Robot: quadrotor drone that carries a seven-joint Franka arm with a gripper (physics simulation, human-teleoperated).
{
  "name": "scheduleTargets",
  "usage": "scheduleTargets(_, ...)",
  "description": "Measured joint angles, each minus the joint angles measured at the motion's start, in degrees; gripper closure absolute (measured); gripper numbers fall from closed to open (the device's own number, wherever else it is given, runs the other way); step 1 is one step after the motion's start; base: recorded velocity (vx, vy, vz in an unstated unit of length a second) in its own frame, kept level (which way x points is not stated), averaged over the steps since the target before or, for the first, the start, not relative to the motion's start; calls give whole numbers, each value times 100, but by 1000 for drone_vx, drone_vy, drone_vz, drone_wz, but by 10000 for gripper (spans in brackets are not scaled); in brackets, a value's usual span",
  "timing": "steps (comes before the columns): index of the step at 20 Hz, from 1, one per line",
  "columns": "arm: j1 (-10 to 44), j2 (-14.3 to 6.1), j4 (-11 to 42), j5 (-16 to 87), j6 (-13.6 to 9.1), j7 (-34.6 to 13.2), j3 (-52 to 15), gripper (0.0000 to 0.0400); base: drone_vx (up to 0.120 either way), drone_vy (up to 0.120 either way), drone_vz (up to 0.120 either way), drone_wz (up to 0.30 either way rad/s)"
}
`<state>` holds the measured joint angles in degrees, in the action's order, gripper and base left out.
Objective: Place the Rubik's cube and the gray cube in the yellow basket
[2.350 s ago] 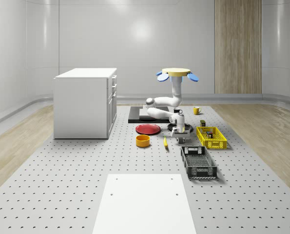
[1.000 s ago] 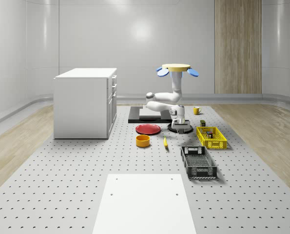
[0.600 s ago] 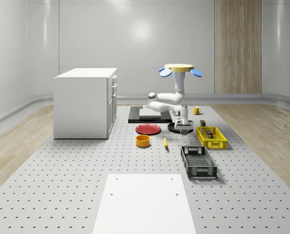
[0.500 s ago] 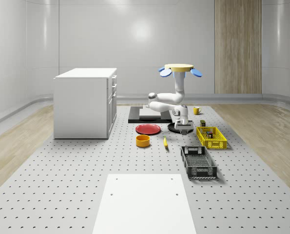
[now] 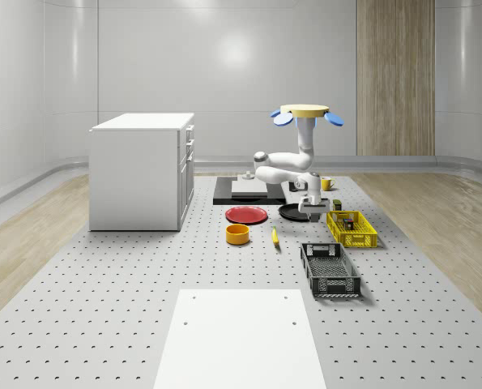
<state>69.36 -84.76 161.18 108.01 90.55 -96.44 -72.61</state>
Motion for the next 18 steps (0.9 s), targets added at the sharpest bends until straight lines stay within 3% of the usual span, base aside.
scheduleTargets(18, 27, -82, -5, -36, 76, -21, -12, 150, 0, 120, 4, 0)
